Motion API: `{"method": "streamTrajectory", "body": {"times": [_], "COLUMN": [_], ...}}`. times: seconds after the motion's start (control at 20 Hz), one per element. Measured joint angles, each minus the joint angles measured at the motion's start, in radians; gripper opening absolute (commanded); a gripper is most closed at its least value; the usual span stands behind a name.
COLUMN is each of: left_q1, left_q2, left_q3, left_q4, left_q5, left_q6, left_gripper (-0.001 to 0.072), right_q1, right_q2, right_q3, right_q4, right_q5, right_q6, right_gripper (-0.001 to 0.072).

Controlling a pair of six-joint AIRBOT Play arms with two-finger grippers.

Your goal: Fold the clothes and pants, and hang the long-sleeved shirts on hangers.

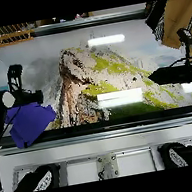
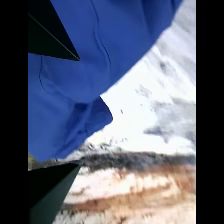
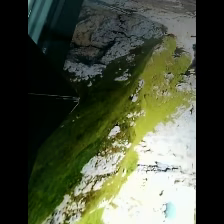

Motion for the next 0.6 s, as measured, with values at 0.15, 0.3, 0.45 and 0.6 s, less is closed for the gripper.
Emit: {"method": "streamTrajectory", "body": {"times": [0.15,0.3,0.45,0.6], "left_q1": [0.043,0.051,0.050,0.001], "left_q2": [-0.084,-0.182,-0.244,-0.213], "left_q3": [-0.072,-0.103,-0.074,0.048], "left_q4": [0.034,0.056,0.060,0.048], "left_q5": [0.031,0.061,0.037,-0.002], "left_q6": [-0.005,-0.026,-0.068,-0.085], "left_gripper": [0.0668,0.0169,0.0007,0.0007], "right_q1": [0.000,0.000,0.000,0.000], "right_q2": [0.000,0.000,0.000,0.000], "right_q3": [0.000,0.000,0.000,0.000], "right_q4": [0.000,0.000,0.000,0.000], "right_q5": [0.000,0.000,0.000,0.000], "right_q6": [0.000,0.000,0.000,0.000], "right_gripper": [0.0017,0.0017,0.0017,0.0017]}}
